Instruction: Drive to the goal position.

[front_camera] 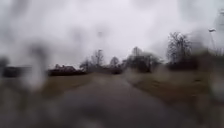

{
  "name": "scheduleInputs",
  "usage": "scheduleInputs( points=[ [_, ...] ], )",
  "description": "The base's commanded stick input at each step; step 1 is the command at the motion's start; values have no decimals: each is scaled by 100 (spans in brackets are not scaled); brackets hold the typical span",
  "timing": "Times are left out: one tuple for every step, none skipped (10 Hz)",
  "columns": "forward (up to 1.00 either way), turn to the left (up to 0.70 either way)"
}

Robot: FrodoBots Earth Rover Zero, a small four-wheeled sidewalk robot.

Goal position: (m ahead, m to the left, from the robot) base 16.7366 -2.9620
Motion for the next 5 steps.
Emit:
scheduleInputs(
  points=[
    [70,0],
    [70,0],
    [70,0],
    [70,0],
    [70,0]
  ],
)
